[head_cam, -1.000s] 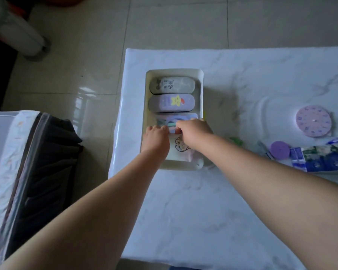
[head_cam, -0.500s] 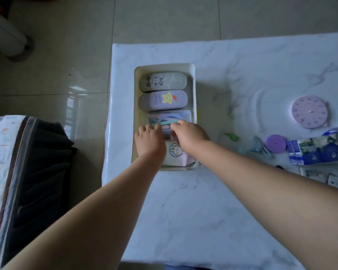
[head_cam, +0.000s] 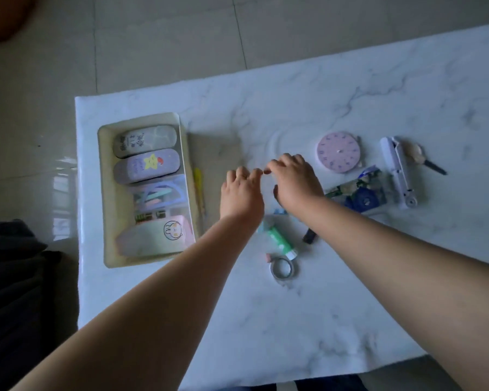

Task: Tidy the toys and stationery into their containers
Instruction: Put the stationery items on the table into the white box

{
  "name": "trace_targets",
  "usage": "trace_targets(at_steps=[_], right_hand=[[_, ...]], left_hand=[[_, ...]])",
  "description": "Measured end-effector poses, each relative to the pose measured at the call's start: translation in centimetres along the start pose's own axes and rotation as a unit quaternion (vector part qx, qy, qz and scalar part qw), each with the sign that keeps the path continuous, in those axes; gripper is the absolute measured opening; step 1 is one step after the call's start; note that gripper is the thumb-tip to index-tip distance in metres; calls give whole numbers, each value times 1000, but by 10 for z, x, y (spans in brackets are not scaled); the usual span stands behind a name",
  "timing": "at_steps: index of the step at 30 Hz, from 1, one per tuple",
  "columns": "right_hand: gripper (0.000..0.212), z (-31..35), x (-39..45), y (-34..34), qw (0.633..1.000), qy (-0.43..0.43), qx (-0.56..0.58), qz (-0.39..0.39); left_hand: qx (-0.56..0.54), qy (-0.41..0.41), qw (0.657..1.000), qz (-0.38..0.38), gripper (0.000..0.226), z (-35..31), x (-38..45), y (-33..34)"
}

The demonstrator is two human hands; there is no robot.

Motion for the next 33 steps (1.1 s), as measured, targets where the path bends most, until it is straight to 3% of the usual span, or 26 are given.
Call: trace_targets(at_steps=[6, 13, 17, 22, 29, 33], right_hand=[[43, -105, -25, -1, 993, 115, 22, -8], [37, -159, -46, 14, 987, 142, 75, -13], [36, -172, -51, 25, 980, 156, 122, -1], [47, -175, -56, 29, 990, 111, 91, 2], [73, -152, -49, 0, 991, 42, 105, -70], [95, -106, -25, -9, 998, -6, 67, -20]], left_hand=[[29, 92, 990, 102, 81, -84, 3, 54], [97, 115, 977, 154, 111, -141, 10, 108], [98, 103, 979, 147, 95, -153, 12, 124], [38, 88, 985, 147, 67, -152, 19, 114], [22, 127, 987, 93, 78, -122, 34, 49], [10, 129, 991, 33, 79, -77, 38, -1]])
Point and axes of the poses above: each hand's wrist, its own x-axis towards the middle knuckle, its own y-axis out of the palm, z = x × y, the point moved 3 cm from there along x, towards the middle knuckle, and after that the axes turned 4 degrees about -x, right-handed, at the moved point
